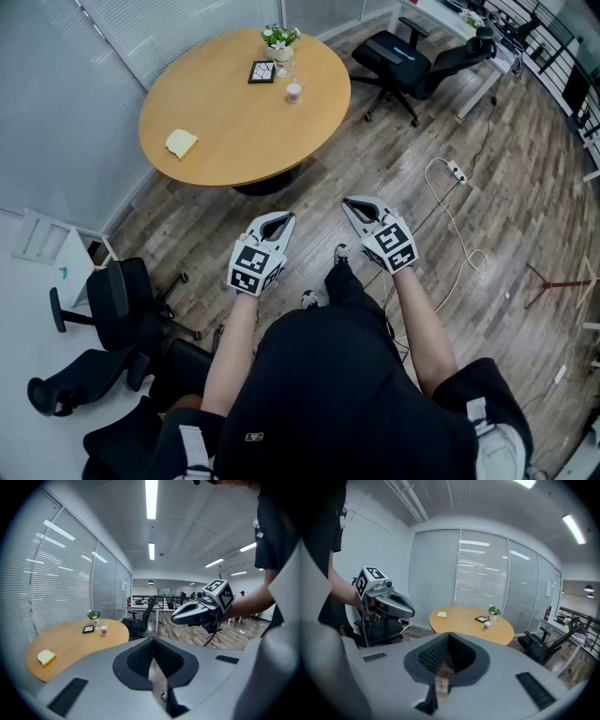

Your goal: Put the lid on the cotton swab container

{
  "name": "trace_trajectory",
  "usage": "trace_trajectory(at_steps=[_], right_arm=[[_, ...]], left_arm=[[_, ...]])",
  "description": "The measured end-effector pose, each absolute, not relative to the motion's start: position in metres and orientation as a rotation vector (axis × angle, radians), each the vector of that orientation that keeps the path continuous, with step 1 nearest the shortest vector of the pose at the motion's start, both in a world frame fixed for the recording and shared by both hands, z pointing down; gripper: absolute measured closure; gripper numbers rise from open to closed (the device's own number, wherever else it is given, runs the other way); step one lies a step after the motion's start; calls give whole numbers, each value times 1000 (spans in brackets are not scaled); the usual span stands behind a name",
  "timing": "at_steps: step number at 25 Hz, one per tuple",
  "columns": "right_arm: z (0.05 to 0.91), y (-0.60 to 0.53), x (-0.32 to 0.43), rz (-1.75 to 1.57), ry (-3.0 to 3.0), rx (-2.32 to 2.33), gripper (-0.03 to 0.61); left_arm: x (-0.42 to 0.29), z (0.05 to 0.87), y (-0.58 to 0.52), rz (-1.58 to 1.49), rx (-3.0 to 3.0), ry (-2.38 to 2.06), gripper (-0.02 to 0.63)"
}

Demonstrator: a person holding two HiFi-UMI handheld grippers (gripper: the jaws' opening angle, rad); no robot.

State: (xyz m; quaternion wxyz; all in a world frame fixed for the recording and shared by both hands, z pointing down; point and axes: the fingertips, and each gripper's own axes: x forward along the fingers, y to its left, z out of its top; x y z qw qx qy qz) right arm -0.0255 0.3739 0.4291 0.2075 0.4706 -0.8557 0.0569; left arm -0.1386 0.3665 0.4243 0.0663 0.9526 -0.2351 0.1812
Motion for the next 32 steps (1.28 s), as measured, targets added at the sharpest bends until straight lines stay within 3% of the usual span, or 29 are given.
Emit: trace_trajectory(at_steps=[32], right_arm=[[455, 344, 14, 283, -2403, 1269, 574]], left_arm=[[-114, 445, 341, 585, 2794, -766, 607]])
